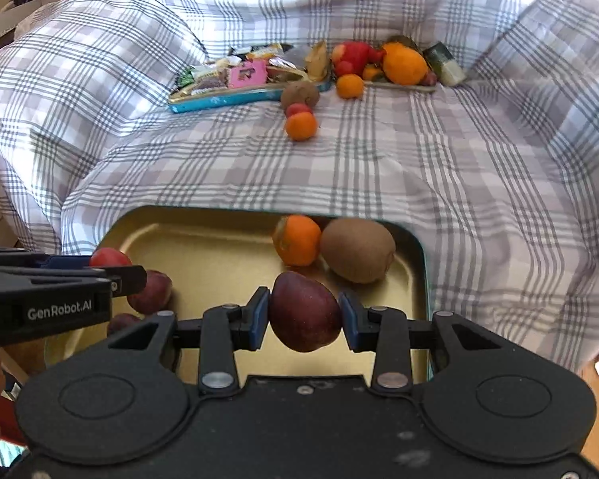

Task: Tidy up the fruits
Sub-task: 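Release the tomato by the mandarin with the left tool while the right tool drops the plum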

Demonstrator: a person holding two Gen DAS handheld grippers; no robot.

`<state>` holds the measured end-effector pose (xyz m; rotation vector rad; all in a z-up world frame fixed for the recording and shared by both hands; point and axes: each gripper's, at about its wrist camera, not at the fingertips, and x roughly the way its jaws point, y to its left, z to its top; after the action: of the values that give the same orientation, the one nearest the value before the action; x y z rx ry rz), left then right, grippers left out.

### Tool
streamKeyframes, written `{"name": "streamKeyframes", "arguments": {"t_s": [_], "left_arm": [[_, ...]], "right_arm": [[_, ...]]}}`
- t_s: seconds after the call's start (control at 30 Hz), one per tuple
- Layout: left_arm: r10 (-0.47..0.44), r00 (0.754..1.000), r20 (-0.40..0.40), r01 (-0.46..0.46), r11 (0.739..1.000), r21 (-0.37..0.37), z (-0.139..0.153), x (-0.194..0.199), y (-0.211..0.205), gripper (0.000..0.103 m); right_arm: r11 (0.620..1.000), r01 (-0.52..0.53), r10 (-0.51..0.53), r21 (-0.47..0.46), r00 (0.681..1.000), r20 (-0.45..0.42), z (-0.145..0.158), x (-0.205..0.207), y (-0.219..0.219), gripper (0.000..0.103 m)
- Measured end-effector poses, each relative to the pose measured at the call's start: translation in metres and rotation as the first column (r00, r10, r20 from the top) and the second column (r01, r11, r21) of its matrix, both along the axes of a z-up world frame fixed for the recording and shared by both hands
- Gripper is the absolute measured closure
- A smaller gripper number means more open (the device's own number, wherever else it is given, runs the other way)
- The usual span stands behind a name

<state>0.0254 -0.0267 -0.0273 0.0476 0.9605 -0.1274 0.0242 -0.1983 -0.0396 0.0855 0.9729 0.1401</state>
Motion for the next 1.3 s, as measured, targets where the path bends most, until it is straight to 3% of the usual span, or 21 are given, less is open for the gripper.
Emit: {"name": "streamKeyframes", "arguments": {"t_s": [0.63, 1.3], "left_arm": [[-0.015, 0.998, -0.058, 0.013, 0.999, -0.037, -0.007, -0.001, -0.001, 0.057], [-0.008, 0.999, -0.046, 0.006, 0.999, -0.036, -0.002, -0.006, -0.001, 0.057]], "right_arm": [[0.998, 0.057, -0.056, 0.017, 0.997, -0.043, -0.011, -0.011, -0.016, 0.064], [0.999, 0.012, -0.010, 0.033, 0.998, -0.069, -0.012, -0.012, -0.009, 0.064]]}}
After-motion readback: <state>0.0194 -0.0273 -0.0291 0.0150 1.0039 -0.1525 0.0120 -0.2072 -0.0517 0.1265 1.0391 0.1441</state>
